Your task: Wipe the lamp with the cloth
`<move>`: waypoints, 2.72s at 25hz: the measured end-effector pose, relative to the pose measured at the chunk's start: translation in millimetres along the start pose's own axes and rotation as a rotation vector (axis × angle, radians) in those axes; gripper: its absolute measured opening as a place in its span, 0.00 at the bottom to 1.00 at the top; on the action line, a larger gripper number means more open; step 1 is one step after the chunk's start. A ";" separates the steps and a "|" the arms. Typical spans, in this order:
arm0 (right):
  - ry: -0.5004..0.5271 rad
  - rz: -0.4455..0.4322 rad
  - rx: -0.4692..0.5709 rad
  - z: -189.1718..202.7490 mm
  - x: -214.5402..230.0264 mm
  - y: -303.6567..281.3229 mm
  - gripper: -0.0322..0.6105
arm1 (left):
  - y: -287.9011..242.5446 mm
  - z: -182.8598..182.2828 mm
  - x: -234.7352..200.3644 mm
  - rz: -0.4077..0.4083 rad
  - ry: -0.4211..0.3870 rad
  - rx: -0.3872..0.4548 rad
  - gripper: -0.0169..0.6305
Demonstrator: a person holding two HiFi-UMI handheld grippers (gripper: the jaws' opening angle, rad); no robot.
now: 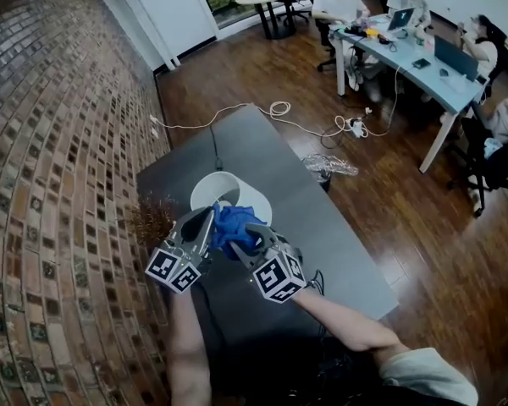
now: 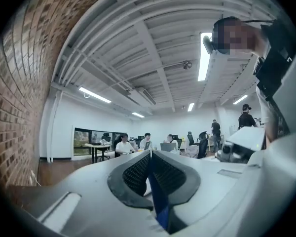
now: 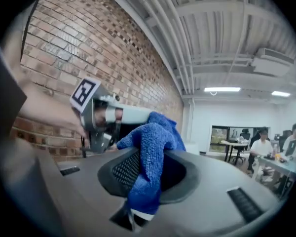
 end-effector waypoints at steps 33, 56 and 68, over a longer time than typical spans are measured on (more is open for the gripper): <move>-0.802 0.068 0.118 86.5 109.6 26.4 0.20 | -22.1 18.9 -13.2 -0.186 -0.363 -0.278 0.13; 0.153 0.072 -0.025 -15.9 64.4 -19.6 0.20 | -9.5 2.9 -26.6 -0.190 -0.066 0.008 0.08; 0.142 0.039 -0.254 60.9 29.6 11.8 0.20 | -9.2 1.9 -26.8 -0.173 -0.053 0.031 0.05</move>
Point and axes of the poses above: the fingertips, and each gripper's own axes: y backward along the fingers, x to its right, z out of its underside, the point moved 5 cm from there along y, backward along the fingers, and after that the axes turned 3 degrees about y, right-handed, at the moved point
